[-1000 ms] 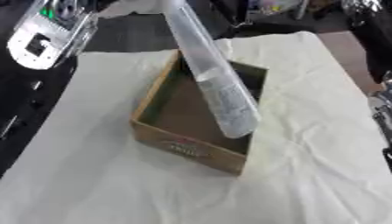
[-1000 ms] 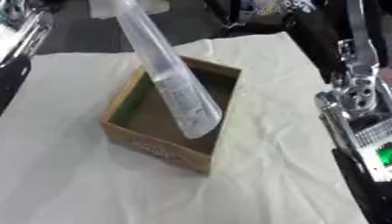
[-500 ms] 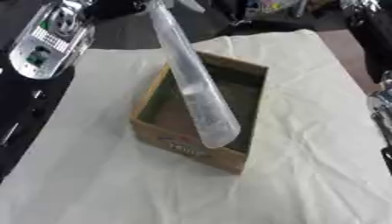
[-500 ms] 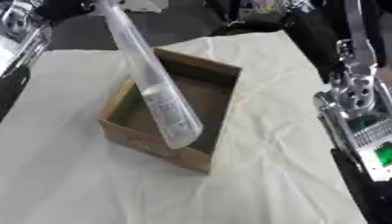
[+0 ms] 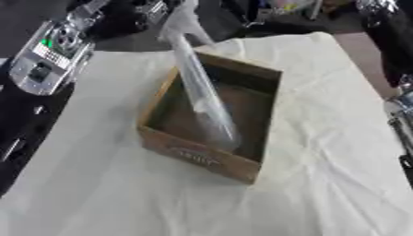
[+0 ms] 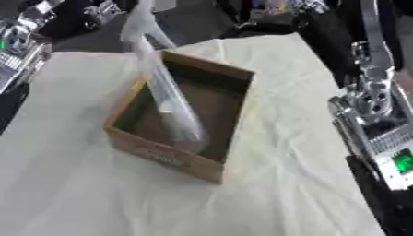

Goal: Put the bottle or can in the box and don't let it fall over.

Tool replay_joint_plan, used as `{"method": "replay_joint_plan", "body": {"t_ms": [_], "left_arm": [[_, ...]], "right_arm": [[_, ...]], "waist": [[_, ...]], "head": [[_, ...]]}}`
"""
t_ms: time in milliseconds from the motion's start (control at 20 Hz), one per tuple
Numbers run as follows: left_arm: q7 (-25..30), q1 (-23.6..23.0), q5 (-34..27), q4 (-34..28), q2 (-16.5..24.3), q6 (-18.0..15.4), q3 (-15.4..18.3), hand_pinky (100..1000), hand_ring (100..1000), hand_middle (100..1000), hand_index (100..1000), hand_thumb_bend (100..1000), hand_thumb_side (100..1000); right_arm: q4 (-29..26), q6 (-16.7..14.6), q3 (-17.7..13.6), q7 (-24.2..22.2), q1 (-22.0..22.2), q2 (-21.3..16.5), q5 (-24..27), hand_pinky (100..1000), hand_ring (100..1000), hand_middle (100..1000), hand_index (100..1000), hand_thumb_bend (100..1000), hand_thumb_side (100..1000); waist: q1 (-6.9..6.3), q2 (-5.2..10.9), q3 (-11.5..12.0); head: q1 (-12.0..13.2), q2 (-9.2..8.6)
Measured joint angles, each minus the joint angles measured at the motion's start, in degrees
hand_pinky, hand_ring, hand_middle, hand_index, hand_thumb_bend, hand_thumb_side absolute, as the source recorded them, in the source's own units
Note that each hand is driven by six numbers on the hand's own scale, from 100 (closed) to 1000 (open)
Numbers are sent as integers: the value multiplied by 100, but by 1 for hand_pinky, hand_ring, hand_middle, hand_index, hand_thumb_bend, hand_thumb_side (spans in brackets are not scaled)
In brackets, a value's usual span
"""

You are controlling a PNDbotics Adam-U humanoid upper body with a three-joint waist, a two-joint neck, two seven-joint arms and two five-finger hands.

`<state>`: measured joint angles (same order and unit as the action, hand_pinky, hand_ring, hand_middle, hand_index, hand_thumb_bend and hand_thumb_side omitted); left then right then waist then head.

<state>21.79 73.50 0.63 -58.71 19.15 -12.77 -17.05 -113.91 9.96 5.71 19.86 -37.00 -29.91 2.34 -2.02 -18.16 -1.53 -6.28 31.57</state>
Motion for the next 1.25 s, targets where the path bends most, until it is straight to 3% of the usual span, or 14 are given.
{"method": "replay_joint_plan", "body": {"t_ms": [350,400,450,750,1000,1250], "left_arm": [[-19,-48,48,67,-33,9,70,856,770,737,762,129,719],[-9,-50,51,75,-40,10,69,916,841,803,818,224,825],[14,-54,68,76,-41,11,69,924,848,810,827,249,859],[154,-82,171,76,-41,61,69,927,854,817,839,243,955],[135,-94,79,8,-40,140,91,895,811,771,794,135,850],[-153,-110,-363,-667,258,338,98,897,825,792,813,100,808]], "right_arm": [[0,-13,0,34,10,38,24,908,735,714,750,100,525],[0,-12,0,38,11,38,26,908,735,714,750,100,525],[0,-9,0,42,15,38,28,908,735,714,750,100,527],[0,-2,0,45,28,39,44,908,735,714,750,100,534],[0,0,-2,49,53,40,53,907,737,715,750,100,515],[0,-45,-42,95,109,22,54,905,748,725,758,100,508]], "waist": [[6,0,7],[7,0,12],[8,1,18],[28,5,50],[48,72,121],[77,304,343]], "head": [[-3,0],[-10,0],[-18,0],[-40,3],[-41,44],[-132,163]]}}
